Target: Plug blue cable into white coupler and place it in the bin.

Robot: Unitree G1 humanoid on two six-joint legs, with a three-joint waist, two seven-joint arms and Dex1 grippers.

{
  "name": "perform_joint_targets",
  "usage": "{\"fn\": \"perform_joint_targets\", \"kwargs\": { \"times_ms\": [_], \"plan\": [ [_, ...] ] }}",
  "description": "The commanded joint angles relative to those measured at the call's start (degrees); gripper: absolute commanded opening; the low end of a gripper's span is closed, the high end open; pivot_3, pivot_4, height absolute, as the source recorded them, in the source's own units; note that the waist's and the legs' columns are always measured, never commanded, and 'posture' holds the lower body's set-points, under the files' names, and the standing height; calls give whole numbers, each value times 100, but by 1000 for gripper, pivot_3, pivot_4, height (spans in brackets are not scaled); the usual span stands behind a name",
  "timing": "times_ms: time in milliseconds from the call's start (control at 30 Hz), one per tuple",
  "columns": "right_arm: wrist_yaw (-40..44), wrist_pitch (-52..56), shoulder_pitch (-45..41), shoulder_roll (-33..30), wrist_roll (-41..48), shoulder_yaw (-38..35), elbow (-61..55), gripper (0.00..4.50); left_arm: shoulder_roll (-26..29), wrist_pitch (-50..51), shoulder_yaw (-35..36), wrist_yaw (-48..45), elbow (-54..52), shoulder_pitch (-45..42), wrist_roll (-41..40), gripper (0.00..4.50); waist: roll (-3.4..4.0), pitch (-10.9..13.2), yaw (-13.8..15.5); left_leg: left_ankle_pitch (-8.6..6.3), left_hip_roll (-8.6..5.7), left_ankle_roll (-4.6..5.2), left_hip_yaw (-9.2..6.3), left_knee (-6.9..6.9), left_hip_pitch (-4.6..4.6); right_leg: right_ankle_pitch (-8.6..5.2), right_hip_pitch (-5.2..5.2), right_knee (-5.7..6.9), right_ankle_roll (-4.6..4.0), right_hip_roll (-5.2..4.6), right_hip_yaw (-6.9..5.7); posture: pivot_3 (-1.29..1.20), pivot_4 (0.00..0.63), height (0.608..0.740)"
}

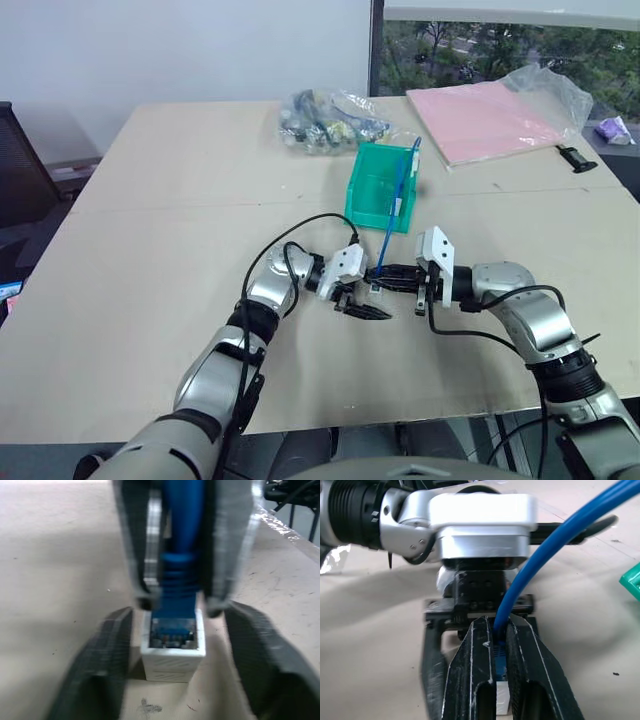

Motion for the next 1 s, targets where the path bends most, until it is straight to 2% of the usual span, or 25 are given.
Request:
{"fn": "perform_joint_targets", "kwargs": {
  "times_ms": [33, 100, 200, 333, 500, 600, 700, 733, 767, 833, 867, 1000],
  "plan": [
    [-16, 432, -357, -74, 519, -459, -365, 0, 329, 295, 303, 442, -727, 429, -117, 4416, 0, 1, -12, 5, 0, -9, -2, -1, -5, 0, -10, 3, 0, 1, 6, 0, 150, 739],
    [-51, 683, -533, -112, 719, -616, -433, 0, 462, 515, 484, 780, -1269, 694, -206, 4416, 1, 2, -26, 6, 0, -11, -8, -9, -11, 1, -31, 14, -1, 2, 24, 0, 150, 739],
    [-501, 1465, -1270, -31, 1034, -957, -160, 0, 706, 1437, 1042, 1901, -2793, 1274, -268, 4416, 4, 10, -53, 7, -1, -12, -11, -12, -24, 1, -57, 27, -1, 2, 43, 0, 150, 739],
    [-921, 2001, -2762, 195, 1018, -1221, 1306, 0, 676, 3737, 1762, 3589, -5195, 1648, -465, 4416, 12, 68, -2, 6, -25, -13, -24, -11, -32, 4, -73, 34, 1, -8, 62, 0, 150, 739],
    [-1050, 1425, -4171, 423, 277, -1068, 3840, 0, 533, 5588, 2049, 4785, -6707, 1455, -720, 4416, 10, 70, 42, 7, -27, -14, -34, -16, -44, 3, -75, 20, 1, -12, 40, 0, 150, 739],
    [-1086, 899, -4841, 585, -68, -1111, 5267, 0, 569, 6118, 1984, 5104, -7031, 1323, -759, 4416, 11, 72, 2, 7, -29, -15, -15, -11, -69, 3, -97, 14, 1, -17, 45, 0, 150, 739],
    [-1487, -108, -5366, 719, -575, -1135, 6484, 0, 557, 6418, 1939, 5333, -7184, 1202, -855, 4416, 10, 72, -16, 9, -28, -18, 4, 6, -111, 4, -149, 31, 1, -20, 48, 0, 150, 739],
    [-1845, -535, -5525, 745, -682, -1237, 6778, 672, 547, 6446, 1945, 5378, -7199, 1203, -893, 4488, 10, 72, -21, 10, -26, -20, 8, 4, -117, 4, -156, 30, 1, -21, 46, 0, 150, 739],
    [-2198, -944, -5658, 751, -794, -1314, 6999, 771, 554, 6450, 1952, 5405, -7210, 1227, -927, 4488, 11, 72, -30, 10, -26, -20, 12, 5, -118, 4, -161, 29, 1, -21, 46, 0, 150, 739],
    [-2968, -1751, -5833, 720, -1077, -1377, 7317, 1778, 587, 6422, 1975, 5434, -7218, 1311, -984, 4488, 11, 73, -58, 12, -26, -23, 18, 4, -124, 4, -166, 30, 1, -25, 45, 0, 150, 739],
    [-3213, -1991, -5876, 703, -1166, -1401, 7419, 2075, 622, 6405, 1976, 5443, -7226, 1357, -1005, 4488, 11, 73, -70, 12, -26, -23, 18, 5, -126, 4, -166, 30, 1, -26, 44, 0, 150, 739],
    [-3478, -2474, -5845, 604, -1370, -1508, 7570, 4057, 703, 6328, 2034, 5465, -7268, 1581, -1121, 4488, 12, 73, -141, 12, -27, -23, 25, 4, -126, 4, -166, 29, 1, -36, 28, 0, 150, 739]
  ]
}}
